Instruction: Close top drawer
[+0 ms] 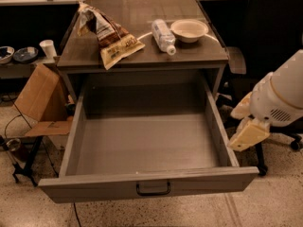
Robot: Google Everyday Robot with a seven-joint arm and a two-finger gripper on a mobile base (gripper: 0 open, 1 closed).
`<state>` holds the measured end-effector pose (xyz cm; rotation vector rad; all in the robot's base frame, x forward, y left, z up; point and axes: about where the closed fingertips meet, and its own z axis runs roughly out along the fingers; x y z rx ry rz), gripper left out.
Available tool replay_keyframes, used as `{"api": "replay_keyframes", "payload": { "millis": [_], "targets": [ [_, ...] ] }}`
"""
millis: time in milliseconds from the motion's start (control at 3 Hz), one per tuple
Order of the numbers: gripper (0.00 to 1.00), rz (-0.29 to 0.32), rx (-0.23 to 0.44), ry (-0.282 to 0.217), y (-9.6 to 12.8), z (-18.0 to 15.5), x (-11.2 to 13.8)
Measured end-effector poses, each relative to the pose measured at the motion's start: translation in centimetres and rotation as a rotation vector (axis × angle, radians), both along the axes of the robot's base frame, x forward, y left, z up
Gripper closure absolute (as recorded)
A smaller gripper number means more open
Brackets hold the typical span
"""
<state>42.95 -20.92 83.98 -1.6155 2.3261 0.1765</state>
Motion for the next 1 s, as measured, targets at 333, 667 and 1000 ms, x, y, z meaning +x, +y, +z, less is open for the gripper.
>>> {"api": "replay_keyframes", "payload": {
  "millis": [333,667,1000],
  "targets": [
    [0.64,0.012,0.041,0.063,0.3,-3.9,-1.1],
    [0.87,0.039,0.055,0.106,0.8,-5.5,-2.3],
    [1.00,0.134,0.117,0.148,2.6,-6.6,-3.1]
  ]
}}
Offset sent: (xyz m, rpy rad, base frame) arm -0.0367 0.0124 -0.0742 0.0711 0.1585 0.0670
